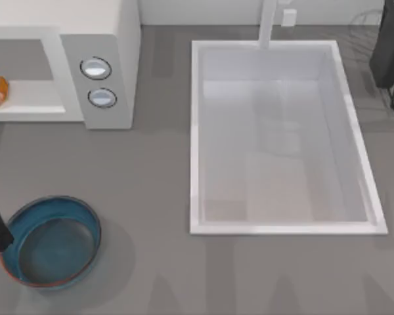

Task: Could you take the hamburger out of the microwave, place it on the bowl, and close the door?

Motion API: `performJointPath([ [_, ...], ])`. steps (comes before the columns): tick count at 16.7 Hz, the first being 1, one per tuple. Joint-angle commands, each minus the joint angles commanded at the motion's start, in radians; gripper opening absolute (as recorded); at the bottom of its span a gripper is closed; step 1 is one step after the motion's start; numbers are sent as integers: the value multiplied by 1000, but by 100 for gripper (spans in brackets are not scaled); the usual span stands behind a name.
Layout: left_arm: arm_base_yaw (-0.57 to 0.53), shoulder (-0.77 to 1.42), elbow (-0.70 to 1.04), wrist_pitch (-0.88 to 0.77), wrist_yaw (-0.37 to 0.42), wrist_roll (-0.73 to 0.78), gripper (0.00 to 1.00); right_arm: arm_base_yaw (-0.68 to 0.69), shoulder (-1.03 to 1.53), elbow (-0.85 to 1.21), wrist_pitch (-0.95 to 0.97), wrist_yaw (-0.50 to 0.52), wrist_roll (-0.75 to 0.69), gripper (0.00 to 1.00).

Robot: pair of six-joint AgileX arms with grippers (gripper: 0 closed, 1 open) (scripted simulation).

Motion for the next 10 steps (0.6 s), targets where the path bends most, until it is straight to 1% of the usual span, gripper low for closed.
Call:
performJointPath([
  [2,1,9,4,4,1,0,100,0,0,0,0,0,0,100],
  [5,9,97,37,46,10,4,100,0,0,0,0,0,0,100],
  [7,18,204,78,96,20,8,100,0,0,0,0,0,0,100],
  [10,37,418,160,197,42,16,100,0,0,0,0,0,0,100],
])
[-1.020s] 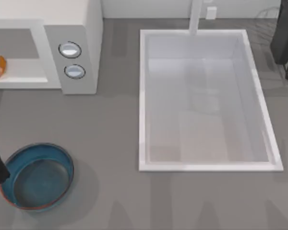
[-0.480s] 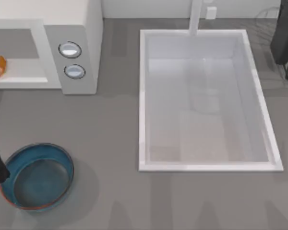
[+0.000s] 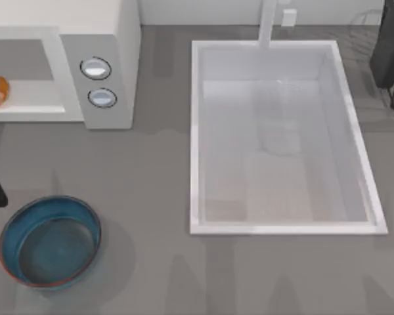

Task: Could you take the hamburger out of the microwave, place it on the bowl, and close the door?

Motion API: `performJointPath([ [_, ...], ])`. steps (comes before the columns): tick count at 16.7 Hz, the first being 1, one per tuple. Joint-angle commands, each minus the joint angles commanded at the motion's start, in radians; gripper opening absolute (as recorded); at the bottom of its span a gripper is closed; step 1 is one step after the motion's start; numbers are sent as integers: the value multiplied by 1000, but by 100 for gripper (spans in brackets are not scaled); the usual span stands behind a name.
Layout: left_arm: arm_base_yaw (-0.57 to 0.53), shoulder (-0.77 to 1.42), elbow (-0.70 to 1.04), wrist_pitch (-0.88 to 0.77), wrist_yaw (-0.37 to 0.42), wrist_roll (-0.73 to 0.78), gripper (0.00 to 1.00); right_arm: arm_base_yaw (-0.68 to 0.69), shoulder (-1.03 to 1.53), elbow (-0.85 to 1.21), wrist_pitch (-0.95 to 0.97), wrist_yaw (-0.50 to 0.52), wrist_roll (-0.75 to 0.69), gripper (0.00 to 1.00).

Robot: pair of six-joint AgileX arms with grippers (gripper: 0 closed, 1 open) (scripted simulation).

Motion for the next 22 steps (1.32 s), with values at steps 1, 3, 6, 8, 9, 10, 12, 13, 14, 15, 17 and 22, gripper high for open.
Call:
performJointPath([
  [1,7,84,32,39,8,3,100,0,0,0,0,0,0,100],
  [3,23,267,102,126,27,10,100,0,0,0,0,0,0,100],
  [6,50,566,217,267,56,22,100,0,0,0,0,0,0,100],
  [8,68,775,297,365,77,30,100,0,0,0,0,0,0,100],
  [9,77,880,337,415,88,34,100,0,0,0,0,0,0,100],
  [10,86,985,377,464,98,38,100,0,0,0,0,0,0,100],
  [12,105,1191,456,561,119,46,100,0,0,0,0,0,0,100],
  [13,113,1290,494,608,129,50,100,0,0,0,0,0,0,100],
  [14,122,1386,531,653,138,54,100,0,0,0,0,0,0,100],
  [15,130,1479,566,696,147,58,100,0,0,0,0,0,0,100],
  [17,145,1650,632,777,165,64,100,0,0,0,0,0,0,100],
  [22,172,1962,751,923,196,77,100,0,0,0,0,0,0,100],
])
